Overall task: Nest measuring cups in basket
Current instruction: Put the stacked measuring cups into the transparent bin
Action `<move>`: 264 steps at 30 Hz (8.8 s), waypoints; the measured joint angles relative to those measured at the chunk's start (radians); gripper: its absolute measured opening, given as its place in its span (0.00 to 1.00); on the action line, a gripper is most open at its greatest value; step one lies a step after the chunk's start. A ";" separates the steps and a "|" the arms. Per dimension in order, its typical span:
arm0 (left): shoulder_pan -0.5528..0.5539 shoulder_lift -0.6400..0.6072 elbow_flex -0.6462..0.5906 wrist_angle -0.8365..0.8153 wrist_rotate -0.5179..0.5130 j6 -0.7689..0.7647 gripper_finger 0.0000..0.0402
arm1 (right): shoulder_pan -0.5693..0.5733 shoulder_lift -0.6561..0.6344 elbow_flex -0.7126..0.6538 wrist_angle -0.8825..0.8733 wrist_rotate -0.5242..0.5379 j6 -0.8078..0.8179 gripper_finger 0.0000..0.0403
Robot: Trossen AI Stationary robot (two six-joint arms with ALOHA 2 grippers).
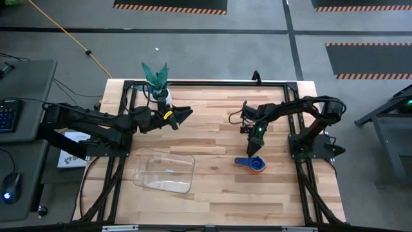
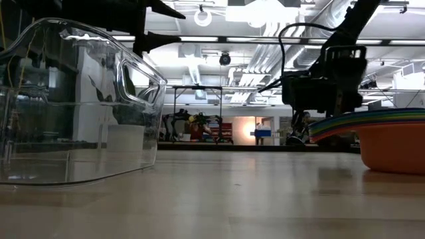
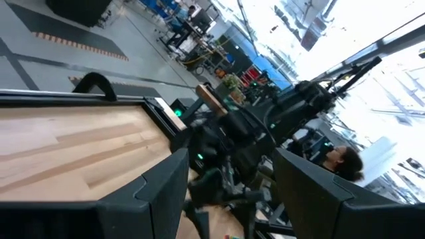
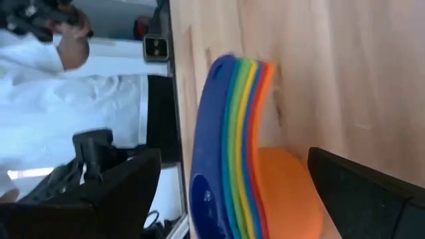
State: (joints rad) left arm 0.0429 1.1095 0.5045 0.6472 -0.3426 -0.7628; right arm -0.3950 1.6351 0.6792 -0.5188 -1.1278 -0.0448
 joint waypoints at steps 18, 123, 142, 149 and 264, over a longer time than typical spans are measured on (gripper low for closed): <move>0.003 0.000 0.000 -0.008 -0.020 0.033 0.53 | 0.144 0.001 -0.007 0.137 -0.003 0.082 0.92; 0.002 0.000 0.000 -0.008 -0.020 0.015 0.53 | 0.336 0.000 -0.007 0.017 0.045 0.196 0.15; 0.013 0.000 0.000 0.100 -0.013 -0.089 0.53 | 0.346 -0.005 0.204 0.018 -0.178 0.304 0.15; 0.074 -0.042 0.087 0.159 0.142 -0.038 0.53 | 0.359 0.031 0.536 0.133 0.050 0.298 0.15; 0.127 -0.323 0.544 -0.864 0.114 0.348 0.53 | 0.466 -0.077 0.629 -0.118 0.076 0.404 0.15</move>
State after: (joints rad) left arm 0.1696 0.7868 1.0489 -0.2165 -0.2285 -0.4149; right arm 0.0706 1.5577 1.3084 -0.6370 -1.0517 0.3593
